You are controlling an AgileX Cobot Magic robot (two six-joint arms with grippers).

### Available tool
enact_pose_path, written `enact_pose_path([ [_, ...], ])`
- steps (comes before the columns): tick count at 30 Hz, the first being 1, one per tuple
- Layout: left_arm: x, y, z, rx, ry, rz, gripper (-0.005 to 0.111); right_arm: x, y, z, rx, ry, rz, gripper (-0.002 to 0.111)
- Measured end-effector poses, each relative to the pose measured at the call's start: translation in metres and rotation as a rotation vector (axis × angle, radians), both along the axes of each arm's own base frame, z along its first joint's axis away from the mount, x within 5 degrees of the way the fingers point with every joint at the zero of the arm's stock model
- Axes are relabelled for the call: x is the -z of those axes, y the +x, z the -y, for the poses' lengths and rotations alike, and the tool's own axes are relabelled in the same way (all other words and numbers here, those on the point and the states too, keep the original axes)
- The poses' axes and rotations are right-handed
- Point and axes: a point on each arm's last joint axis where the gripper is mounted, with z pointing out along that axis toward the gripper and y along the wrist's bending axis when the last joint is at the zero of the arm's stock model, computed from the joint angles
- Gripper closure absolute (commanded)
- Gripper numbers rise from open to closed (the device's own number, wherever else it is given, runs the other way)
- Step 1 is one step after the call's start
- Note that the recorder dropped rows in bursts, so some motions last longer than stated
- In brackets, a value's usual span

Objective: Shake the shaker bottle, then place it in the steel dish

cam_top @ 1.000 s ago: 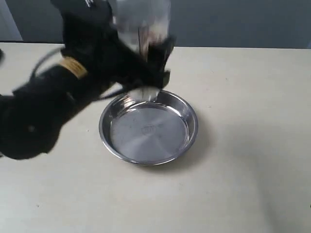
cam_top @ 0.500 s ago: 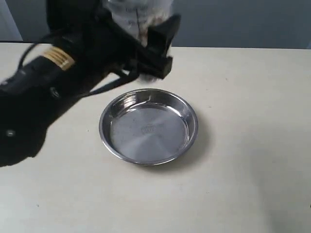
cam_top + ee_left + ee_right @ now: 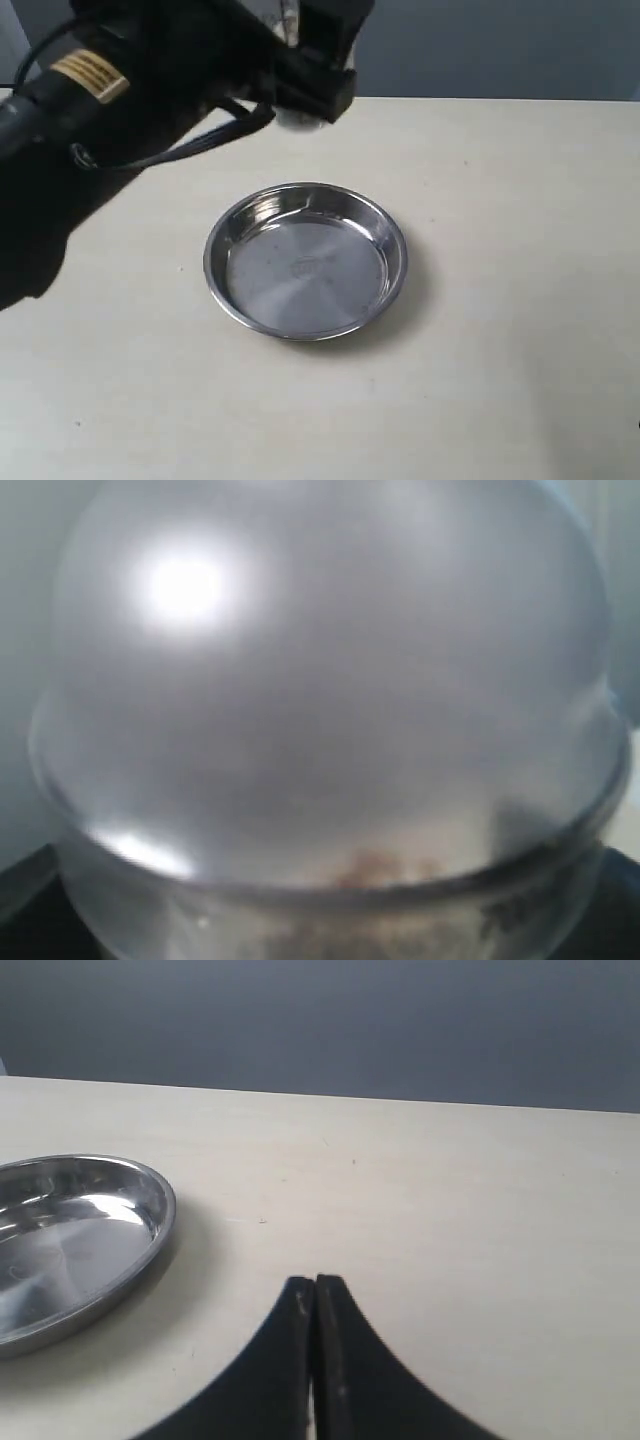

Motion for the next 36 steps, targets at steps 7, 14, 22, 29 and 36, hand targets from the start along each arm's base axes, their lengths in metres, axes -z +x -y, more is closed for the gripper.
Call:
enact_pose_path([
  [7,0.106,0.003,0.001,0.002,0.117,-0.441,0.107,0.000,0.000,0.000,0.000,0.000,0.000,0.109],
  [14,0.002,-0.015,0.010,0.133,-0.047,0.051,0.107,0.000,0.000,0.000,0.000,0.000,0.000,0.109],
  [22,0.090,0.003,0.008,0.050,0.119,-0.301,0.107,0.000,0.000,0.000,0.000,0.000,0.000,0.109],
  [29,-0.019,-0.023,0.014,0.159,-0.050,0.151,0.107,0.000,0.000,0.000,0.000,0.000,0.000,0.109],
  [36,0.090,0.000,0.008,0.010,0.134,-0.343,0.107,0.000,0.000,0.000,0.000,0.000,0.000,0.109],
])
